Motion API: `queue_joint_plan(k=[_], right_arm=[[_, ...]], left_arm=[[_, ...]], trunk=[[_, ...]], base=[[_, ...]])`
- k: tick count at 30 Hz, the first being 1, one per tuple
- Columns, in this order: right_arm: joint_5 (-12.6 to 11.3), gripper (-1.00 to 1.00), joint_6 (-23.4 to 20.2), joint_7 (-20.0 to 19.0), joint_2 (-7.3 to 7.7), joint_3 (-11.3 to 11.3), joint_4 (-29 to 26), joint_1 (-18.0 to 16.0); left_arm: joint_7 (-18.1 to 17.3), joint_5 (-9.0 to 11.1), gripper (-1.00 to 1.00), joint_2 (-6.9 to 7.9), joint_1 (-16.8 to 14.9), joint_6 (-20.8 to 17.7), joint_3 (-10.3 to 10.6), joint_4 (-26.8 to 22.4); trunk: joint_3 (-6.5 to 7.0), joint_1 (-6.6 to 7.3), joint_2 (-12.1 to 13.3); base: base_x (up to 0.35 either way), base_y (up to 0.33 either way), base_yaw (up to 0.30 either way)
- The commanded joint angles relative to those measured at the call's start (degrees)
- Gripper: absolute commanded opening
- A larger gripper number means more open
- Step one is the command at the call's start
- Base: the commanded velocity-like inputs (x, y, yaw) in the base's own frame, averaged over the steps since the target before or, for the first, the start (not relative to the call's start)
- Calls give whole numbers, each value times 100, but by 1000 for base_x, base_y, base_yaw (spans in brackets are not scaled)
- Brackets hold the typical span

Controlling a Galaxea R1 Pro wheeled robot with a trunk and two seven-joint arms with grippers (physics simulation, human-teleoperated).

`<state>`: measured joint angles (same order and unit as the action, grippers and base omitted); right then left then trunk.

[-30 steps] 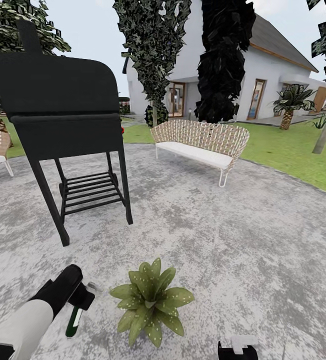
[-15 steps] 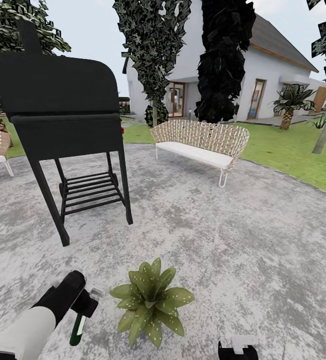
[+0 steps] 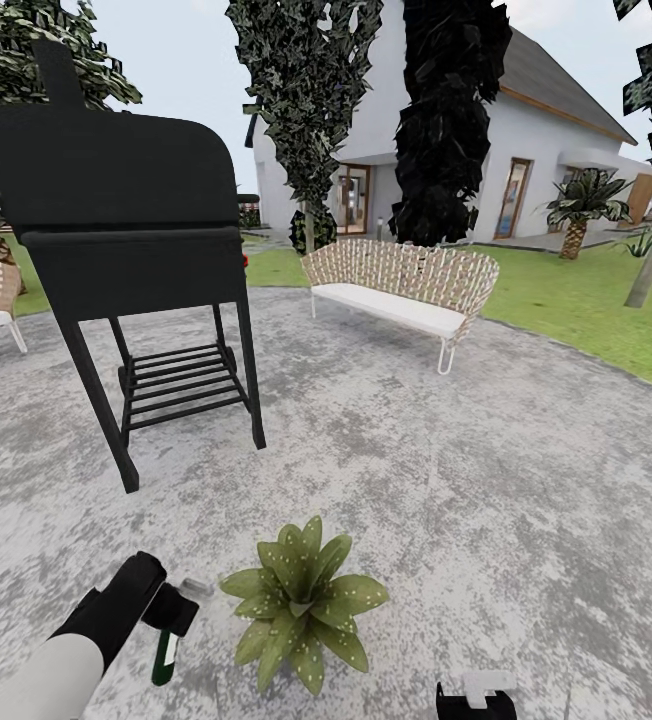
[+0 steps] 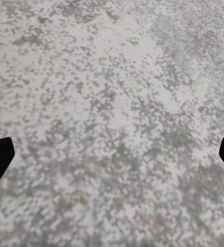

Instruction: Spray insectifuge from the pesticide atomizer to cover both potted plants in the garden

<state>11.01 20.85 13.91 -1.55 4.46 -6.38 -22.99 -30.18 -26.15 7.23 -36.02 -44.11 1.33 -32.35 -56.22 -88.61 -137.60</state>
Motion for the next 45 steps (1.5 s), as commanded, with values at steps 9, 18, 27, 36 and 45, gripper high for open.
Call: queue_joint_plan(k=[9, 18, 27, 36, 45], right_arm=[[66, 100, 16, 15, -3, 46, 5, -4], [68, 100, 16, 15, -3, 43, 6, -4], [67, 100, 16, 15, -3, 46, 5, -4], [59, 100, 18, 17, -7, 46, 5, -4], [59, 100, 16, 22, -12, 46, 5, -4]], left_arm=[[-14, -83, -100, 81, 39, -40, -52, -141], [4, -114, -100, 31, 42, 10, -373, -82], [16, -129, -100, 37, 44, 0, -361, -69], [13, -110, -100, 1, 45, 4, -370, -69], [3, -106, -100, 1, 44, -18, -370, -61]], trunk=[[-6, 1, -2], [-6, 1, -2], [-6, 1, -2], [-6, 1, -2], [25, 1, -2]], base=[[0, 0, 0], [0, 77, 0], [0, 71, 0], [19, 126, 0], [1, 1, -159]])
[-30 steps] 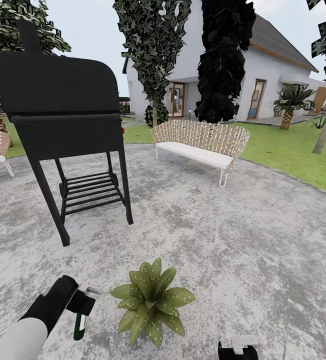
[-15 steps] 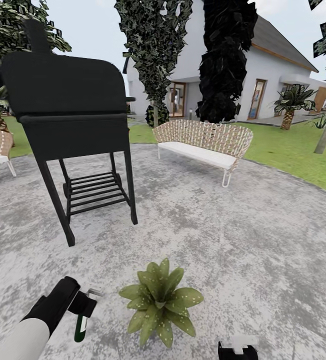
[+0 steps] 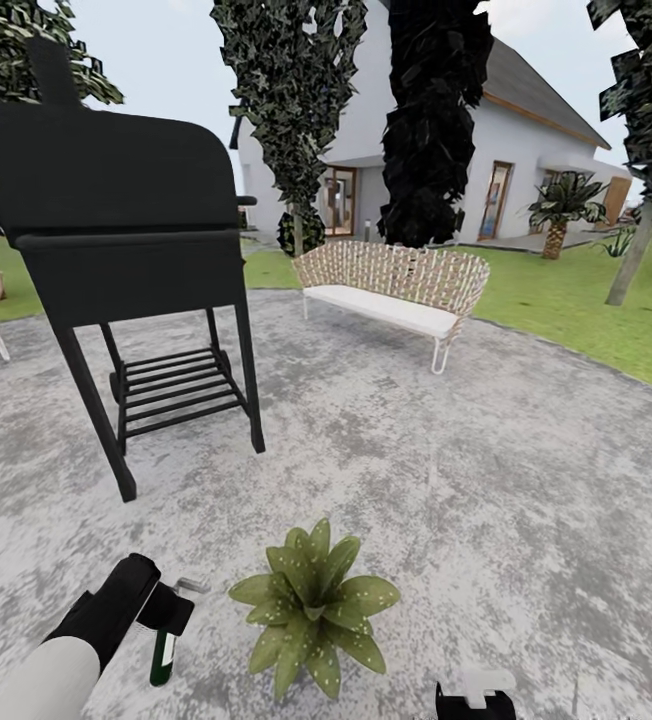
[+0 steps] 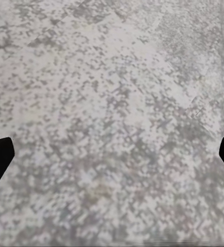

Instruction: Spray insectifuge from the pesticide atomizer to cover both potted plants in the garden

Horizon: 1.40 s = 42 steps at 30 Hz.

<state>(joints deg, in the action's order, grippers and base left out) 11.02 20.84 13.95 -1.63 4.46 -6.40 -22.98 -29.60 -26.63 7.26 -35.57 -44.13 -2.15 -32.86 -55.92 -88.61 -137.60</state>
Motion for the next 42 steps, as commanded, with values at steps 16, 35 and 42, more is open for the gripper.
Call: queue_joint_plan(k=[16, 35, 42], right_arm=[[59, 100, 16, 20, -4, 47, 7, -5], [59, 100, 25, 20, 14, 47, 7, -5], [59, 100, 25, 20, 6, 47, 7, -5]], left_arm=[[-675, -55, -100, 37, 16, -15, 367, 203], [-1008, -69, -100, 3, 15, 1, 609, 142], [-1004, -79, -100, 4, 15, 1, 602, 139]], trunk=[[9, 1, -2], [9, 1, -2], [9, 1, -2]], base=[[0, 0, -49], [0, 0, 0], [-124, -51, 0]])
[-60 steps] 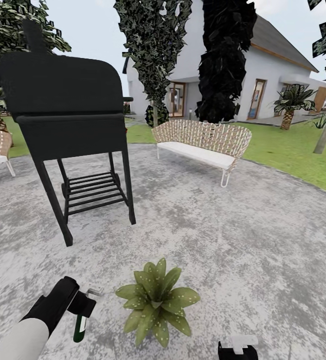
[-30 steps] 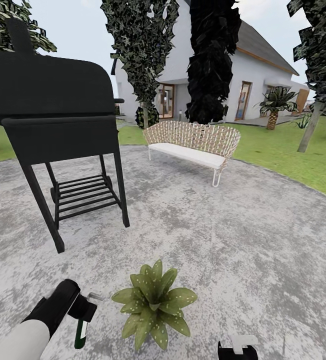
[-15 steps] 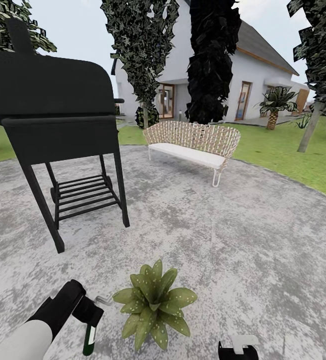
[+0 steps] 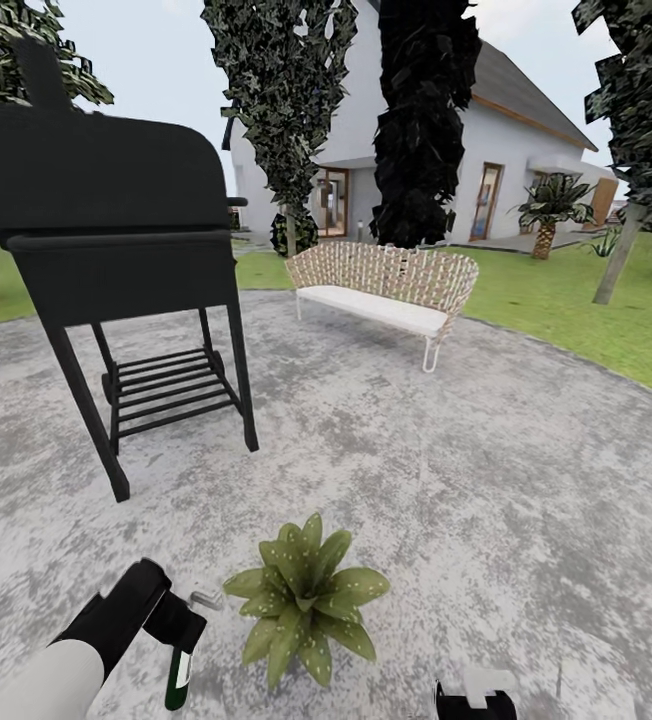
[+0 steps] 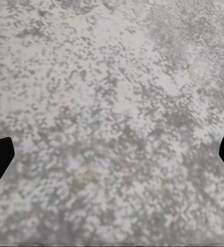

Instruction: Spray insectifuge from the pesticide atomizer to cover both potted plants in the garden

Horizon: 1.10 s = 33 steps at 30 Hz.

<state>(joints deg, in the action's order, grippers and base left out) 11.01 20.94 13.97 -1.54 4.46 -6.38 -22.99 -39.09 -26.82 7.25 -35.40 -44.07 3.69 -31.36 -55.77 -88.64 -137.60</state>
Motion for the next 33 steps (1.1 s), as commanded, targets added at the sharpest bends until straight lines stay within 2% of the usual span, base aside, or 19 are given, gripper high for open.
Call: queue_joint_plan(k=[1, 11, 21, 25, 33], right_arm=[[59, 100, 15, 18, -4, 46, 5, -3], [59, 100, 15, 18, -13, 43, 5, -3], [59, 100, 15, 18, -13, 46, 5, -3], [59, 100, 15, 18, -13, 45, 5, -3], [59, 100, 15, 18, -21, 46, 5, -3]], left_arm=[[-55, -60, -100, 4, -2, -5, 18, -13], [-55, -65, -100, 4, -2, -5, 19, -20], [-46, -69, -100, 4, -2, -6, 29, -20], [-46, -69, -100, 4, -2, -5, 33, -20], [-46, -69, -100, 4, -2, -5, 22, -28]], trunk=[[-5, 4, -3], [11, 4, -3], [14, 4, -3], [14, 4, -3], [14, 4, -3]], base=[[-269, -146, 0], [-278, -167, 187], [-201, -223, 21], [-80, -66, 21], [-3, -2, 226]])
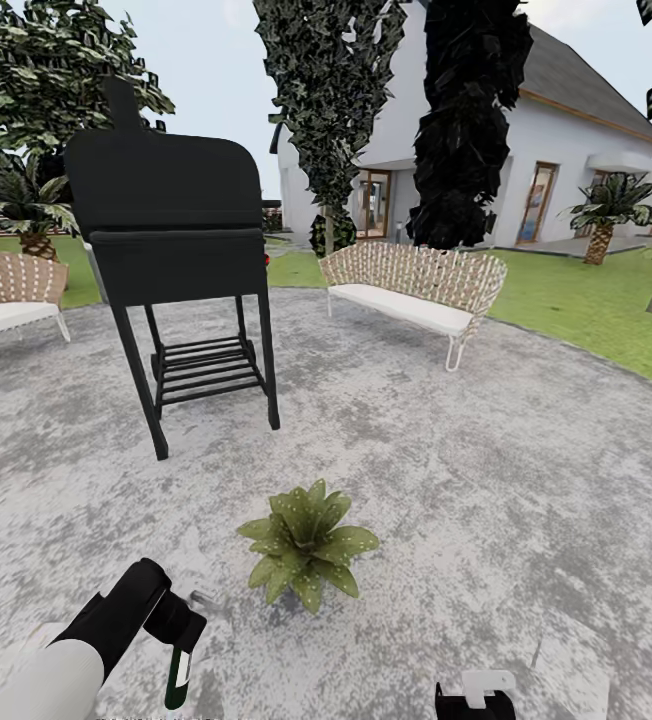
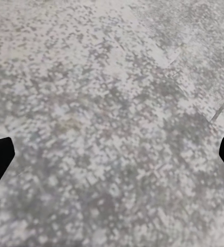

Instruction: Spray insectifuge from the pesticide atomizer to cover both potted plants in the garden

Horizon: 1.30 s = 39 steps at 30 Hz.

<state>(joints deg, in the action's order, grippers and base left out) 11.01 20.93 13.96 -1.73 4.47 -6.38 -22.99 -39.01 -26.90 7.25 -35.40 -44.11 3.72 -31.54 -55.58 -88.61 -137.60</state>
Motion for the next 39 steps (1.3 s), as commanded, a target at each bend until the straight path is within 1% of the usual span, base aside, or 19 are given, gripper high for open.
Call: queue_joint_plan(k=[1, 7, 13, 23, 29, 34, 39], right_arm=[[59, 100, 16, 19, 1, 45, 5, -3], [59, 100, 16, 19, 6, 46, 5, -3], [59, 100, 16, 19, 0, 43, 5, -3], [59, 100, 16, 19, -3, 42, 5, -3], [59, 100, 16, 19, -3, 45, 5, -3], [59, 100, 16, 19, 8, 46, 5, -3], [59, 100, 18, 19, 14, 46, 5, -3]], left_arm=[[-54, -61, -100, 4, -2, -2, 17, -14], [-54, -61, -100, 4, -2, 1, 12, -18], [-54, -54, -100, 4, -2, 7, 15, -19], [-54, -52, -100, 4, -2, 2, 15, -27], [-54, -52, -100, 4, -2, 6, 9, -27], [-54, -59, -100, 4, -2, 11, 13, -23], [-54, -59, -100, 4, -2, 7, 6, -22]], trunk=[[-6, 1, -2], [-6, 1, -2], [-6, 1, -2], [4, 1, -2], [4, 1, -2], [4, 1, -2], [4, 1, -2]], base=[[0, 0, 63], [0, -15, 12], [0, -227, 3], [0, -256, 207], [0, -31, 12], [0, -199, 0], [0, -44, 0]])
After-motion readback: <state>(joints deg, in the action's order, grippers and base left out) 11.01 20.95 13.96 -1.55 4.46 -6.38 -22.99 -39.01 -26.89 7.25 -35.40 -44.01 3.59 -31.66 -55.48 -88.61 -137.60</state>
